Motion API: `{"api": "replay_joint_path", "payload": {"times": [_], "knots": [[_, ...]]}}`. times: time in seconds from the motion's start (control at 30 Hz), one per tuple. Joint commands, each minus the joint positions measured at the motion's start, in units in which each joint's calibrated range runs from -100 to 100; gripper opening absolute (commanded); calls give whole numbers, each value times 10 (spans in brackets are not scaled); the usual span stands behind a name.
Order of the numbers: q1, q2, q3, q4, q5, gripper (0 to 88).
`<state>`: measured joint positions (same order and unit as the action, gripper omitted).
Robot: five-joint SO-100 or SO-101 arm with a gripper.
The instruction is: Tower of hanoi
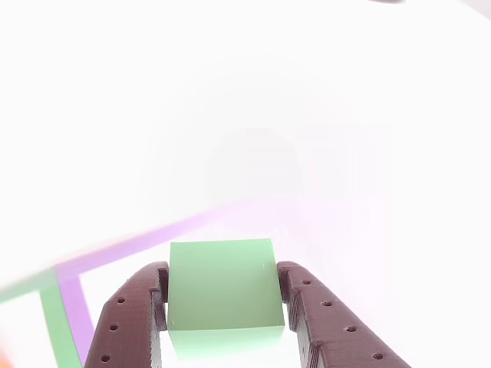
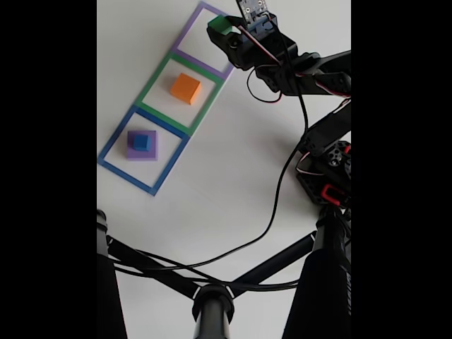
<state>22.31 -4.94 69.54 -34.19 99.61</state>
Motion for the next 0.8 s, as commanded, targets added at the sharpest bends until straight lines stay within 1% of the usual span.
{"api": "replay_joint_path", "payload": {"times": [0.0,0.1,0.2,0.57,0.77], "knots": [[-13,63,-12,-105,4,72],[-12,112,-20,-155,4,69],[-7,143,-28,-176,4,68],[-4,201,-33,-222,4,69],[-1,222,-35,-235,4,106]]}}
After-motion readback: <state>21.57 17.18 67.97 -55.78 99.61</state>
